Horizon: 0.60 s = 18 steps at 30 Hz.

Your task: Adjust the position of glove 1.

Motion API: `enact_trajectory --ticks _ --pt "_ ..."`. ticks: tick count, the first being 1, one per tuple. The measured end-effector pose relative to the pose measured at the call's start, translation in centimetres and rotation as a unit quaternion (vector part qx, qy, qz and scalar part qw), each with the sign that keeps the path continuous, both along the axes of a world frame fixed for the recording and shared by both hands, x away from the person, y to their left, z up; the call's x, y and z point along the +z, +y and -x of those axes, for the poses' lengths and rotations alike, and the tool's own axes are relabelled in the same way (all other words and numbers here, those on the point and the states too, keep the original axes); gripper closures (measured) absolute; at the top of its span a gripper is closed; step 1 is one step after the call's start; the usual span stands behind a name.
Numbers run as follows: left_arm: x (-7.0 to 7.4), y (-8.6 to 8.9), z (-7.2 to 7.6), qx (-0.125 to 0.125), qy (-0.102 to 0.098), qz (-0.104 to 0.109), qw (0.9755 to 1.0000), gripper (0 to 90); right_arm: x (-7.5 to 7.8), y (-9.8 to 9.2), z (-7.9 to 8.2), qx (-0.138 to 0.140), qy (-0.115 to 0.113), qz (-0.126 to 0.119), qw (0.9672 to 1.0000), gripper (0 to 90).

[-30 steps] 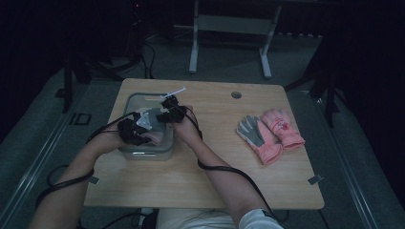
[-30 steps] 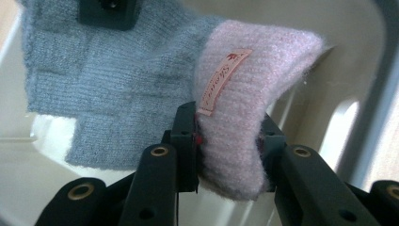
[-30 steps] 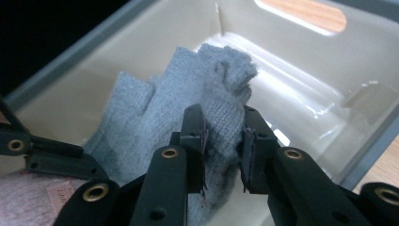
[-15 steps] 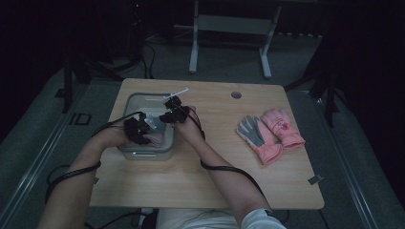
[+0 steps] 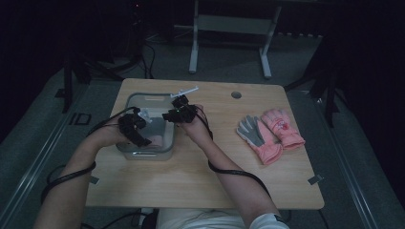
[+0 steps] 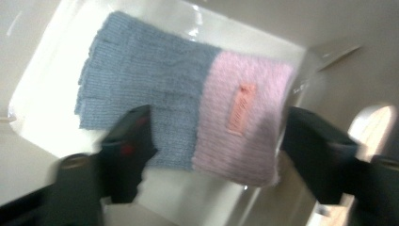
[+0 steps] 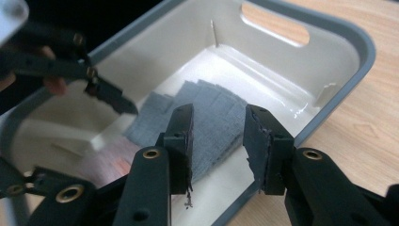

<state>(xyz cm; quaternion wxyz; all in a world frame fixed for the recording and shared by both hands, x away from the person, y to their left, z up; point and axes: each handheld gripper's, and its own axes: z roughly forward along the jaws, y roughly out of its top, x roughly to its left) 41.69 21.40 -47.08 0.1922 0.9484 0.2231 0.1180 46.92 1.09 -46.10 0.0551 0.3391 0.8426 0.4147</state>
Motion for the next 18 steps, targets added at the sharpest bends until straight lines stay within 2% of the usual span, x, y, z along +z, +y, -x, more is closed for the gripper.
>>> enact_trajectory --ticks 2,3,4,5,6,7,8,9,14,15,18 --pt "0.7 -0.1 0.2 0.011 -0.005 0.025 0.9996 17.2 0.7 -0.6 0.4 0.003 -0.009 -0.005 0.9999 63.2" --pt "0.7 -0.1 0.2 0.011 -0.005 0.025 0.9996 15.2 0.9 -0.8 0.5 0.004 -0.01 -0.007 0.9999 63.3" --pt "1.2 -0.3 0.4 0.018 -0.004 0.047 0.9987 13.5 1.0 -0.9 0.6 0.005 -0.01 -0.01 0.9999 63.3" --pt "1.4 -0.4 0.5 0.021 -0.005 0.059 0.998 12.9 1.1 -1.1 0.7 0.007 -0.015 -0.009 0.9998 63.4" --pt "1.4 -0.4 0.5 0.021 -0.005 0.059 0.998 10.8 1.3 -1.3 0.8 0.01 -0.017 -0.008 0.9998 63.3" --pt "1.7 -0.8 0.7 0.035 -0.005 0.084 0.9959 7.7 1.4 -1.5 1.0 0.011 -0.017 -0.007 0.9998 63.3" --pt "1.7 -0.8 0.7 0.035 -0.005 0.084 0.9959 4.4 1.4 -1.5 1.0 0.011 -0.017 -0.007 0.9998 63.3" --pt "1.9 -1.2 0.8 0.044 0.001 0.101 0.994 1.3 1.6 -1.9 1.2 0.015 -0.022 -0.004 0.9996 63.2" --pt "2.2 -2.0 1.4 0.044 -0.006 0.109 0.993 1.3 1.8 -3.1 1.5 0.019 -0.022 -0.006 0.9996 62.5" --pt "2.5 -2.7 2.1 0.039 -0.019 0.135 0.99 1.3 1.8 -4.0 1.7 0.017 -0.024 -0.006 0.9996 62.1" --pt "2.8 -3.6 2.7 0.037 -0.025 0.161 0.986 1.3 1.7 -5.6 2.0 0.014 -0.026 0.0 0.9996 62.0"
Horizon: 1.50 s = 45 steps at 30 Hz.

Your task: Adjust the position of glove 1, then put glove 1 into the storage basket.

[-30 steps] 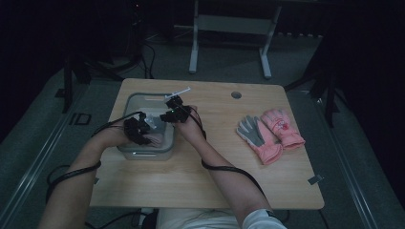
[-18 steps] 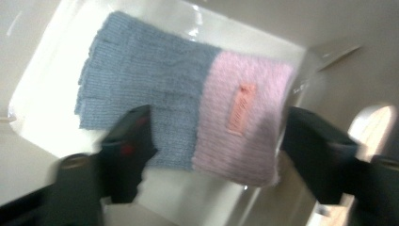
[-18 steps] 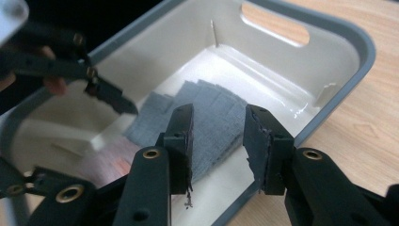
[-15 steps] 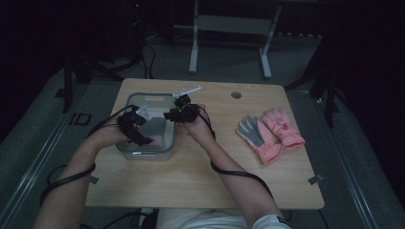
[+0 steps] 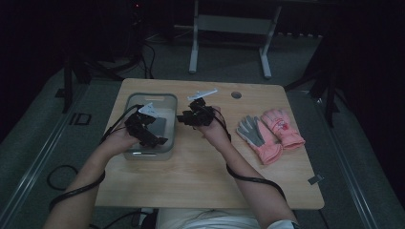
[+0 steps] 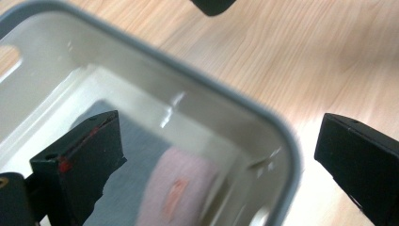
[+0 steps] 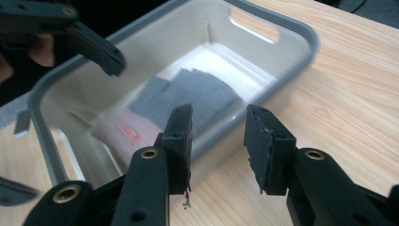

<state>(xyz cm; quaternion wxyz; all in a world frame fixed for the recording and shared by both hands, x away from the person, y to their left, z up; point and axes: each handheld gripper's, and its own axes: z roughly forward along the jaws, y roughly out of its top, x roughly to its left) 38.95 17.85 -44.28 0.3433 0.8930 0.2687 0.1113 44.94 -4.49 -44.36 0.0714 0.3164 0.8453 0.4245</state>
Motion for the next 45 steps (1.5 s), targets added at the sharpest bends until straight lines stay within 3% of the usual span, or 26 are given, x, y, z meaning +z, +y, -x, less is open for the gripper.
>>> enact_trajectory --ticks 3,6,9,10,17,21,26,30,32,34,38,41,45 --pt "0.2 -0.8 0.5 -0.002 -0.009 0.007 0.9999 1.3 0.0 -1.1 0.2 -0.001 -0.003 0.005 1.0 61.5" --pt "0.6 -1.9 1.2 -0.008 -0.019 0.025 0.9995 1.3 0.3 -3.6 0.7 -0.005 -0.018 0.014 0.9997 61.4" --pt "0.9 -3.0 1.6 -0.021 -0.023 0.041 0.9987 1.3 0.5 -4.8 1.0 -0.008 -0.028 0.019 0.9994 61.3" --pt "0.9 -3.4 1.8 -0.023 -0.022 0.041 0.9986 1.3 0.7 -6.0 1.3 -0.014 -0.034 0.021 0.9991 61.3" --pt "0.2 -6.7 3.8 -0.057 -0.043 0.023 0.9972 1.3 0.7 -9.9 2.1 -0.022 -0.055 0.035 0.9976 61.1" --pt "-0.7 -8.6 4.8 -0.08 -0.037 0.017 0.996 1.3 0.5 -11.8 2.4 -0.029 -0.061 0.04 0.9969 61.2" --pt "-1.3 -9.9 5.7 -0.093 -0.039 0.018 0.9947 1.3 0.2 -13.9 2.4 -0.038 -0.066 0.042 0.9962 61.5" --pt "-2.3 -11.1 6.7 -0.099 -0.051 0.018 0.9936 1.4 -0.3 -16.7 2.2 -0.06 -0.068 0.048 0.9947 62.4" --pt "-2.6 -11.3 6.9 -0.1 -0.049 0.023 0.9935 1.4 -0.3 -16.7 2.2 -0.06 -0.068 0.048 0.9947 62.4" --pt "-3.8 -11.9 7.6 -0.104 -0.047 0.026 0.9931 1.4 -0.5 -18.6 2.0 -0.074 -0.076 0.057 0.9928 63.2" --pt "-5.0 -12.3 8.2 -0.102 -0.048 0.022 0.9934 1.4 -0.8 -20.3 1.7 -0.083 -0.077 0.067 0.9912 63.5" --pt "-7.0 -12.5 8.9 -0.098 -0.042 0.008 0.9943 1.4 -1.7 -22.6 1.3 -0.096 -0.068 0.089 0.989 64.1" --pt "-8.0 -12.6 9.3 -0.092 -0.041 0.005 0.9949 1.4 -2.8 -23.7 1.4 -0.093 -0.053 0.108 0.9884 63.9"
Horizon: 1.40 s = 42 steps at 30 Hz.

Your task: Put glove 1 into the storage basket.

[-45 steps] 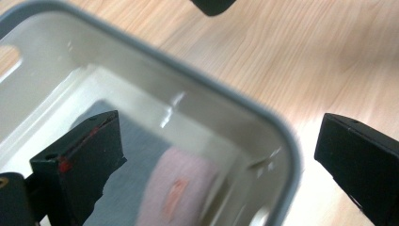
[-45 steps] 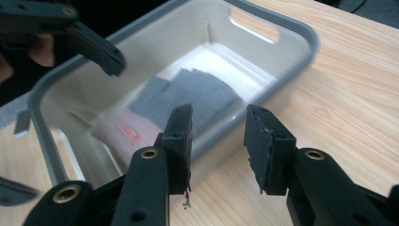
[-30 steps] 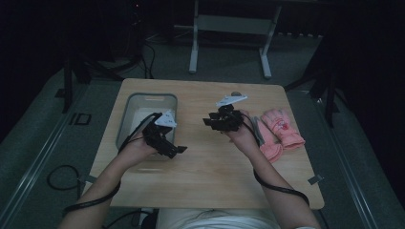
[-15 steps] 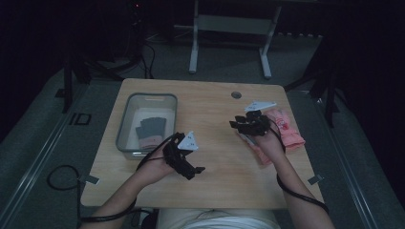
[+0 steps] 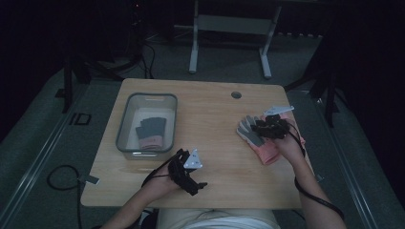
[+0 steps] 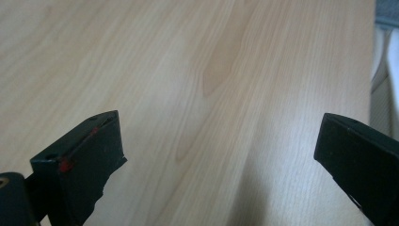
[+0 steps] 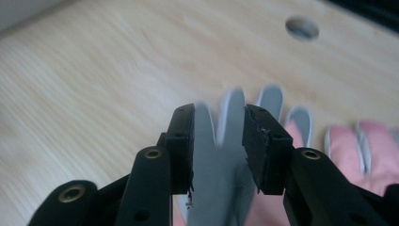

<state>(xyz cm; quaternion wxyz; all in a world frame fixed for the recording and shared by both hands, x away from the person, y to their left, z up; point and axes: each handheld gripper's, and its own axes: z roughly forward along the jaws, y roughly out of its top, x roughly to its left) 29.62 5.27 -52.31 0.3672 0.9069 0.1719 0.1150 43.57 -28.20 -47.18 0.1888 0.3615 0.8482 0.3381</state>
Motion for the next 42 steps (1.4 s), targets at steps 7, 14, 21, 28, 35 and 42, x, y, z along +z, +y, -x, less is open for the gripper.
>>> enact_trajectory --ticks 7,14,21,28,35,42 --pt "-2.0 -0.1 1.0 0.025 -0.021 -0.003 0.9995 1.4 -2.7 -1.3 0.1 0.0 0.029 0.04 0.9988 63.4" --pt "-2.7 -0.3 1.7 0.045 -0.023 0.017 0.9986 1.4 -4.2 -1.5 -0.5 0.003 0.044 0.044 0.998 63.7" --pt "-2.9 -0.2 2.2 0.06 -0.024 0.025 0.9976 1.4 -5.2 -1.6 -0.6 0.009 0.059 0.044 0.9972 69.3" --pt "-3.1 0.2 2.7 0.069 -0.032 0.032 0.9966 1.4 -5.8 -1.7 -0.6 -0.029 0.076 0.001 0.9967 85.6" --pt "-3.4 0.3 2.6 0.063 -0.025 0.031 0.9972 1.4 -3.3 -0.9 1.4 -0.082 0.035 -0.063 0.9941 88.6" --pt "-3.6 0.5 2.5 0.067 -0.03 0.034 0.9968 1.4 1.3 1.4 4.2 -0.109 -0.002 -0.115 0.9873 88.6"
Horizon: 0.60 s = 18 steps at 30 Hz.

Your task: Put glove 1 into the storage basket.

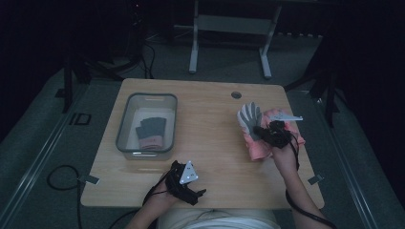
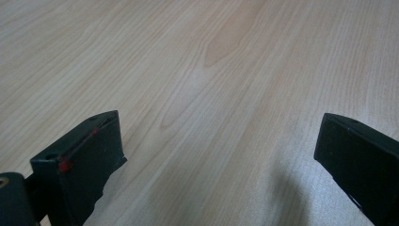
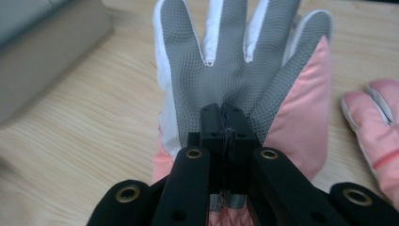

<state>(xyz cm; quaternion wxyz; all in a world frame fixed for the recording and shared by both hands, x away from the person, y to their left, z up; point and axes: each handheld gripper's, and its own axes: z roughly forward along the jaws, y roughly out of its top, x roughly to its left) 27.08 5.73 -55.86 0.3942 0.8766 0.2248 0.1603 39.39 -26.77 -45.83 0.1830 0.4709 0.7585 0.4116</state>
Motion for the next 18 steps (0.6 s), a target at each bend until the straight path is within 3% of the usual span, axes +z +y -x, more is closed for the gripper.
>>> enact_trajectory --ticks 2,3,4,6,10,12,13,16,18 --pt "-0.1 0.0 0.1 -0.002 0.0 -0.004 1.0 1.4 1.1 1.2 0.8 -0.02 -0.009 -0.008 0.9997 88.6" --pt "-0.1 0.0 0.1 -0.003 -0.003 -0.005 1.0 1.4 1.9 2.1 1.8 -0.038 -0.024 -0.028 0.9986 88.6" --pt "-0.1 0.0 0.1 -0.003 -0.004 -0.005 1.0 1.4 1.9 2.1 1.8 -0.038 -0.024 -0.028 0.9986 88.6" --pt "0.0 0.1 0.0 -0.001 -0.006 -0.005 1.0 1.4 2.8 3.7 3.2 -0.06 -0.048 -0.039 0.9963 88.6" --pt "0.0 0.4 -0.1 0.003 -0.011 -0.005 0.9999 1.4 2.7 5.3 3.5 -0.073 -0.043 -0.027 0.996 88.6" --pt "0.1 0.5 -0.1 0.004 -0.011 -0.001 0.9999 1.4 1.8 6.1 3.3 -0.085 -0.027 -0.025 0.9957 88.6" --pt "0.1 0.5 -0.1 0.005 -0.012 0.0 0.9999 1.4 0.5 6.8 3.0 -0.093 -0.01 -0.016 0.9955 88.5" --pt "0.2 0.5 0.0 0.003 -0.013 0.002 0.9999 1.4 -0.9 7.3 2.6 -0.096 0.008 -0.012 0.9953 88.5" --pt "0.1 0.4 0.0 0.004 -0.017 0.003 0.9998 1.4 -2.9 8.2 1.9 -0.099 0.033 -0.022 0.9943 88.5"
